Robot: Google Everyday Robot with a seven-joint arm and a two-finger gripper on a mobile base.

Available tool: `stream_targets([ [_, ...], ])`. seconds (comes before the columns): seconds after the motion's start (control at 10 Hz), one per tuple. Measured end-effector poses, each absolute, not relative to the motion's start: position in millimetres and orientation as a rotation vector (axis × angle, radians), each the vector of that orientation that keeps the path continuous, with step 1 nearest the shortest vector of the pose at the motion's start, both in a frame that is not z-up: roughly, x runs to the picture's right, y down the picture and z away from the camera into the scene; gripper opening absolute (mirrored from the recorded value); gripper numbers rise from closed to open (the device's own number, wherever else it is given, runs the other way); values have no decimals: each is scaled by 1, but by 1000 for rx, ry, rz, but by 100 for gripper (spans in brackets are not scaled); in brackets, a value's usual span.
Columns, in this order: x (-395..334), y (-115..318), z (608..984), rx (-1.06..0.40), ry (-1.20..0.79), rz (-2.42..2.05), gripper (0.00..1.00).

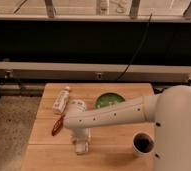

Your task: Place the white sponge in the ceramic bowl

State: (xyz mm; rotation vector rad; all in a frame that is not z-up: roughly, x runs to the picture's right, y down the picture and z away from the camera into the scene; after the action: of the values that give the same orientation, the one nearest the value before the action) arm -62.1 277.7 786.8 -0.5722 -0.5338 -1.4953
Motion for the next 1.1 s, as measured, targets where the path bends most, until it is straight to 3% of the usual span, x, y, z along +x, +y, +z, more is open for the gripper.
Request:
stream_targets([
  [0.1,-61,271,780,-560,-530,-1497,8],
  [0.3,-57,251,762,-536,-514,-1498,0],
  [0.6,-46,216,744,-503,-482,-1494,0],
  [1.1,-1,159,755,-476,-439,-1407,0],
])
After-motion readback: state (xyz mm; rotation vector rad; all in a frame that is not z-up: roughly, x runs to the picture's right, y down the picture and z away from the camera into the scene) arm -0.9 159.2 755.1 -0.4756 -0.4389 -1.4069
